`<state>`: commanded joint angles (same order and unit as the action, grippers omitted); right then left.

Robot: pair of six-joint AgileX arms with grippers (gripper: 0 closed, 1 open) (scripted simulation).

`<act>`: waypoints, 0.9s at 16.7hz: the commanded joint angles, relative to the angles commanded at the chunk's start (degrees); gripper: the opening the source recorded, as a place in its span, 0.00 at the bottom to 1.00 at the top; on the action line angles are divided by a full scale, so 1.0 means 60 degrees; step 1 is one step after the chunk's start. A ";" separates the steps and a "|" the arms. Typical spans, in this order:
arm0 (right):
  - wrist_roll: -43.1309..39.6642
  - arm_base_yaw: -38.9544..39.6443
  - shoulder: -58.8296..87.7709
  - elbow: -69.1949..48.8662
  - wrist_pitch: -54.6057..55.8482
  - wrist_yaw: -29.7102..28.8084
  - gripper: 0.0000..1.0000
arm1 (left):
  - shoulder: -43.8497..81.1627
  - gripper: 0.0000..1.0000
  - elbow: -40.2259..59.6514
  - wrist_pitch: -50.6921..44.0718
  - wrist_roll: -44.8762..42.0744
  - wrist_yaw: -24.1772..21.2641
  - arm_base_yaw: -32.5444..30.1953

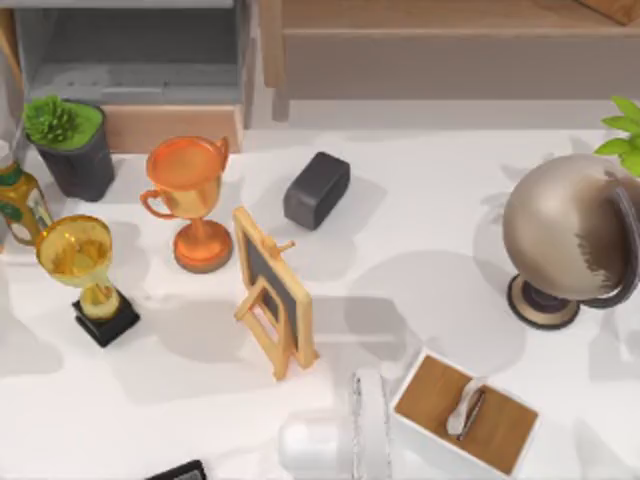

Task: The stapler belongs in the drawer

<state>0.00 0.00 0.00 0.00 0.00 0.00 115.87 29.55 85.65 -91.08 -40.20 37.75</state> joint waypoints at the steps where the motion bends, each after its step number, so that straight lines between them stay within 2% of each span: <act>1: 0.0000 0.0000 0.0000 0.0000 0.0000 0.0000 1.00 | 0.0000 0.85 0.0000 0.0000 0.0000 0.0000 0.0000; 12: 0.0000 0.0000 0.0000 0.0000 0.0000 0.0000 1.00 | 0.0000 0.02 0.0000 0.0000 0.0000 0.0000 0.0000; 15: 0.0000 0.0000 0.0000 0.0000 0.0000 0.0000 1.00 | 0.0000 0.00 0.0000 0.0000 0.0000 0.0000 0.0000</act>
<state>0.00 0.00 0.00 0.00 0.00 0.00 115.87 29.55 85.65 -91.08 -40.20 37.75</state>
